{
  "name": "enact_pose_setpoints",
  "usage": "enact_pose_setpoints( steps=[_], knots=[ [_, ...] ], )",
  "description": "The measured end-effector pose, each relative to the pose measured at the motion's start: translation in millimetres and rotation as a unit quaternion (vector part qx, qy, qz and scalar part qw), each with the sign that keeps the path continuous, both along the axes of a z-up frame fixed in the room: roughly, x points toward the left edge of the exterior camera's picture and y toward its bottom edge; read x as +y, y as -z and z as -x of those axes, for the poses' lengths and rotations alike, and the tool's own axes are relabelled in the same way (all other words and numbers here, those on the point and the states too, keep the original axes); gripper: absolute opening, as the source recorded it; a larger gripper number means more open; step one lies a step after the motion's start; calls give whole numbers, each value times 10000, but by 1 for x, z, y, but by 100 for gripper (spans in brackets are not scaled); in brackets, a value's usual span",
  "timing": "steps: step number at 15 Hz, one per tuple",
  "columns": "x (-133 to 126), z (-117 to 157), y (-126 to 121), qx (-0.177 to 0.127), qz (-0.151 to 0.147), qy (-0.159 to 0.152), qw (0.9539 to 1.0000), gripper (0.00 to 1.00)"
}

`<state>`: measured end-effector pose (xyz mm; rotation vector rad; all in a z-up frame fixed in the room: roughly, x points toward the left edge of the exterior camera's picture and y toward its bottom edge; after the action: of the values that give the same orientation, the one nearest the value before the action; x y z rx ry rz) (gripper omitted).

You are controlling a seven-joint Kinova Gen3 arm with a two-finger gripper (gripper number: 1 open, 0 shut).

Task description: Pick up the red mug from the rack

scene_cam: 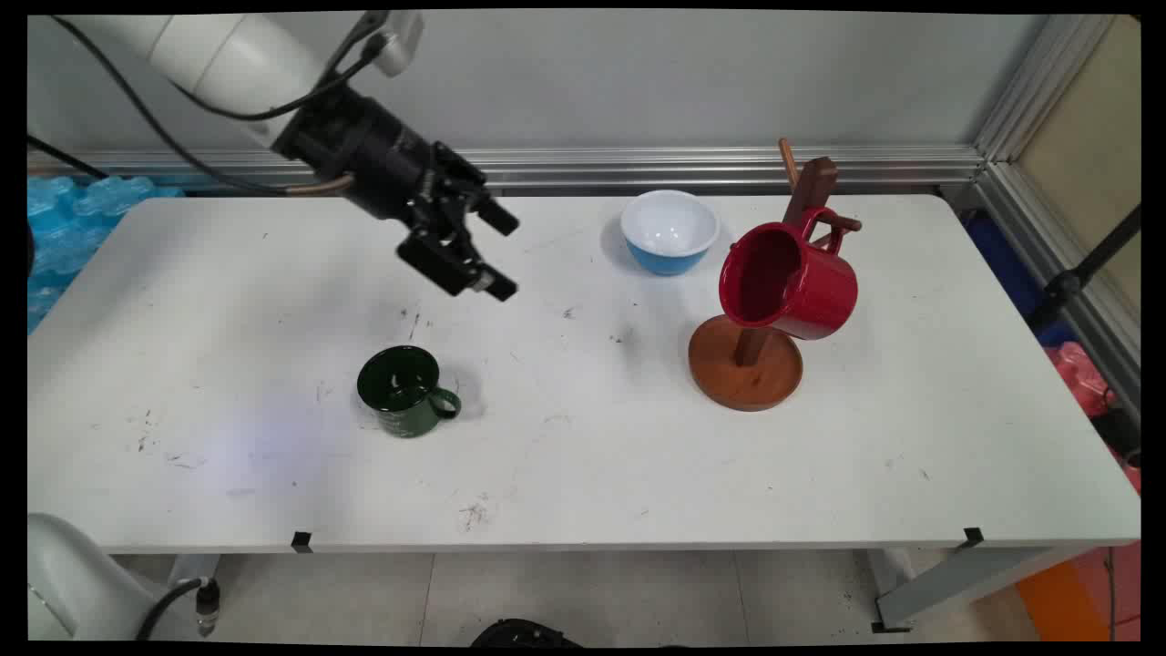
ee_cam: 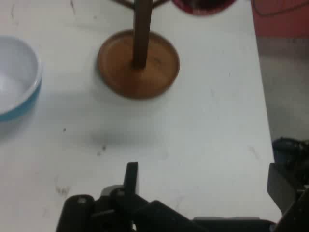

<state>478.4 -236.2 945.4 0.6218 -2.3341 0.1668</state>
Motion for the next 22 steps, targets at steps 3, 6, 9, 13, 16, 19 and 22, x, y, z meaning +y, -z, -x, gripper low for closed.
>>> enact_pose_setpoints(
  steps=[3, 6, 9, 13, 16, 19, 22],
  knots=[
    [-4, 26, -4, 188, -47, -148, 9997, 100],
    [-5, 50, -5, 333, -107, -259, 9991, 100],
    [-6, 72, -6, 433, -182, -355, 9983, 100],
    [-6, 110, -5, 559, -313, -522, 9966, 100],
    [-5, 138, -4, 642, -420, -668, 9948, 100],
    [-5, 161, -1, 712, -492, -802, 9930, 100],
    [-7, 187, 3, 797, -559, -926, 9909, 100]
  ],
)
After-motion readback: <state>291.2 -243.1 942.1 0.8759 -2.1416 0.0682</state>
